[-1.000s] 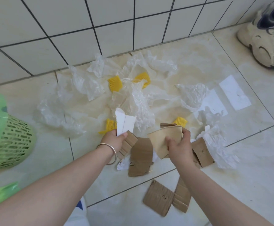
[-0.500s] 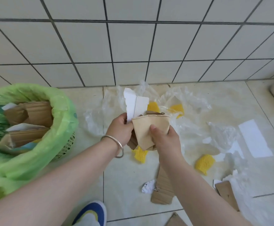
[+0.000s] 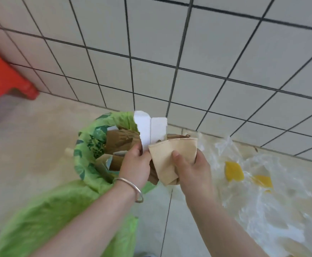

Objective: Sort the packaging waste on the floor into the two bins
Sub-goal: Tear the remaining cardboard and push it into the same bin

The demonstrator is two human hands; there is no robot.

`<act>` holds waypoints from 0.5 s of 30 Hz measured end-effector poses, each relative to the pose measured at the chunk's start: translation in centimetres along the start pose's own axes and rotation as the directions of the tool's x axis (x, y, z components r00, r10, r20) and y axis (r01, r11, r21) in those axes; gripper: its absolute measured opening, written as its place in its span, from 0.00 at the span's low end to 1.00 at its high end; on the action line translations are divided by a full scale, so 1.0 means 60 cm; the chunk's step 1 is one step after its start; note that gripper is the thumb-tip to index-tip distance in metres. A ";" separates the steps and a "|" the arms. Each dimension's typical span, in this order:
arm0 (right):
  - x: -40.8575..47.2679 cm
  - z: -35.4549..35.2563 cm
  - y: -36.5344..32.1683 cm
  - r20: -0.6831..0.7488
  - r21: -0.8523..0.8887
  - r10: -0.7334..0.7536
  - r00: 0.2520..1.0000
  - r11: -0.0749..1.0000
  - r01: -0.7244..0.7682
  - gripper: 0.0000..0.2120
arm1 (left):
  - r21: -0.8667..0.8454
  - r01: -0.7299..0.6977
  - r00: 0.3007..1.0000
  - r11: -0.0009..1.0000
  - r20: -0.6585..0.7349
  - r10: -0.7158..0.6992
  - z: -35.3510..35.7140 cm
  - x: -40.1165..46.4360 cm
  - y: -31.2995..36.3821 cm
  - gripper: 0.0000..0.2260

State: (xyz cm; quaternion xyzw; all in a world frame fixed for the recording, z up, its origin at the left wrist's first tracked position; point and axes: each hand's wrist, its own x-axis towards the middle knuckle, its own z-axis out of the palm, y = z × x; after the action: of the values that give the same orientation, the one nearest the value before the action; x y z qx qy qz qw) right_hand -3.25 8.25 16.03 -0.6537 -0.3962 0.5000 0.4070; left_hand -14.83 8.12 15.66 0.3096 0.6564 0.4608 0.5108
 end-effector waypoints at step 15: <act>0.064 0.161 0.013 0.378 -0.910 -0.116 0.918 0.137 0.392 0.19 | 0.860 -0.035 0.982 0.508 0.124 -0.141 -0.155 0.100 -0.014 0.09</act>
State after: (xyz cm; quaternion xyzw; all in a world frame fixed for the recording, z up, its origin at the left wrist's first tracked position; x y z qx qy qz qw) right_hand -11.85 12.86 12.40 -0.6241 -0.7685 0.1233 -0.0691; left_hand -25.36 10.39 13.05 0.5412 0.7590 0.0299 0.3606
